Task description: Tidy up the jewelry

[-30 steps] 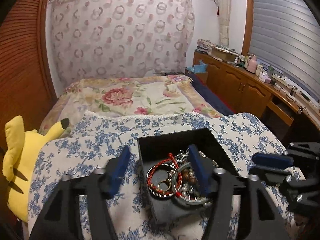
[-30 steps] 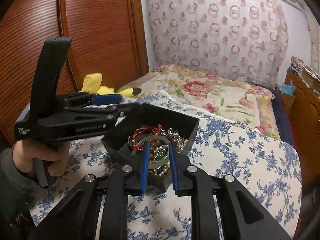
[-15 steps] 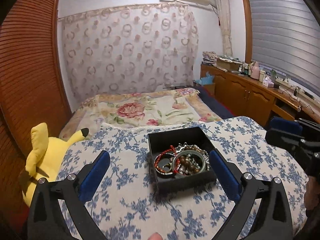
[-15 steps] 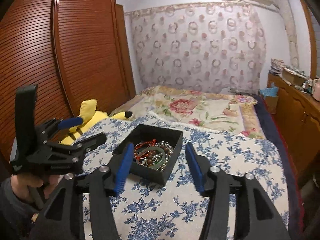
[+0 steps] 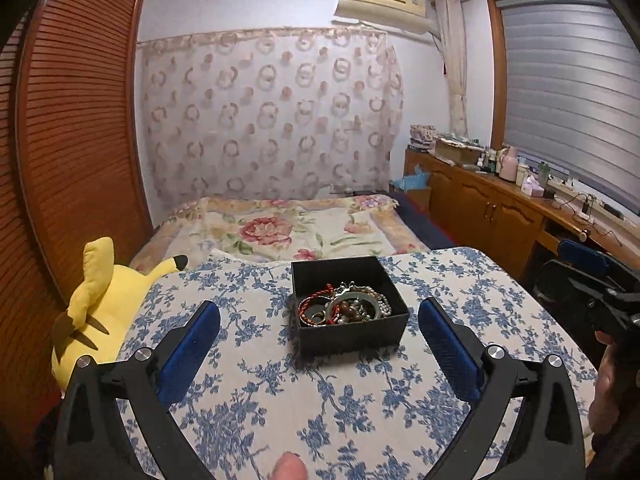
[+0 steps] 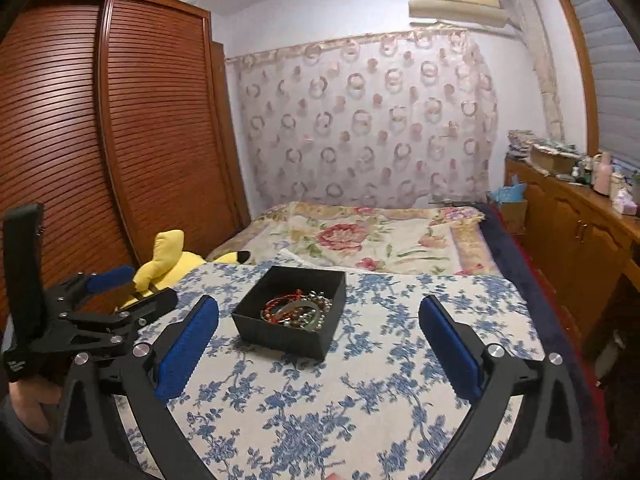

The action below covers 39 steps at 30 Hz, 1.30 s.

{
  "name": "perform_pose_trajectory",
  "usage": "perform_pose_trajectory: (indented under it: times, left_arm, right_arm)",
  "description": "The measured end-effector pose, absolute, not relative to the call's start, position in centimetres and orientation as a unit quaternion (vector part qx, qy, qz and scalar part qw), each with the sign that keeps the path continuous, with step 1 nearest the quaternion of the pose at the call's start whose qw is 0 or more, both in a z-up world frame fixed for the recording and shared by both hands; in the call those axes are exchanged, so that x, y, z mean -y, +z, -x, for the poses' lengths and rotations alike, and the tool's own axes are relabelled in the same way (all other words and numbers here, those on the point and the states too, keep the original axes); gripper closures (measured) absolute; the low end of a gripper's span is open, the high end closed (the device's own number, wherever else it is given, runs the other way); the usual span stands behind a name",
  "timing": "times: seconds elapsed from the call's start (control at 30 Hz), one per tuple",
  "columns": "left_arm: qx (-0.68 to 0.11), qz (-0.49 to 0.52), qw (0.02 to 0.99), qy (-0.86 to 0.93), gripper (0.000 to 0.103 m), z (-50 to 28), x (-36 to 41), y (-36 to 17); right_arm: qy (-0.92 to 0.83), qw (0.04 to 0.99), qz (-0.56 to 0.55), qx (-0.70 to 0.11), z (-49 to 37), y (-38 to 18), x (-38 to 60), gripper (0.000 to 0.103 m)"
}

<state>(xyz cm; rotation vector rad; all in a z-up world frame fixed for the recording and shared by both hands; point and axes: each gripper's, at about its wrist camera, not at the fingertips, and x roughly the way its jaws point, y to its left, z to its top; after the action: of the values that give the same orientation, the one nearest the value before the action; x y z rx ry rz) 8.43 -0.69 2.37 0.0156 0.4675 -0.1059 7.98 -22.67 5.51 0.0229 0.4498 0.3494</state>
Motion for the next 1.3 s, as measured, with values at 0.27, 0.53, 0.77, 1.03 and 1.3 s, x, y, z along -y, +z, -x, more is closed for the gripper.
perform_pose_trajectory:
  times: [0.27,0.53,0.77,1.03,1.3]
  left_arm:
    - [-0.226,-0.009,0.973,-0.039,0.007,-5.2,0.9,3.0]
    - [-0.226,-0.002,0.973,-0.034,0.007,-3.7,0.2,2.6]
    - [-0.232,0.004,0.972,-0.034,0.007,-3.6,-0.3,2.2]
    - [-0.23,0.001,0.973,-0.031,0.007,-3.6,-0.3,2.1]
    - [-0.231,0.0,0.972,-0.035,0.007,-3.5,-0.4,2.0]
  right_arm:
    - [0.147,0.966,-0.016,-0.214,-4.7,5.1,22.4,0.002]
    - [0.134,0.965,-0.021,-0.224,-3.8,3.8,22.5,0.002]
    - [0.134,0.964,-0.025,-0.229,-3.9,3.3,22.6,0.002]
    - [0.134,0.964,-0.025,-0.228,-3.9,3.1,22.4,0.002]
    - [0.134,0.963,-0.025,-0.231,-4.0,2.8,22.4,0.002]
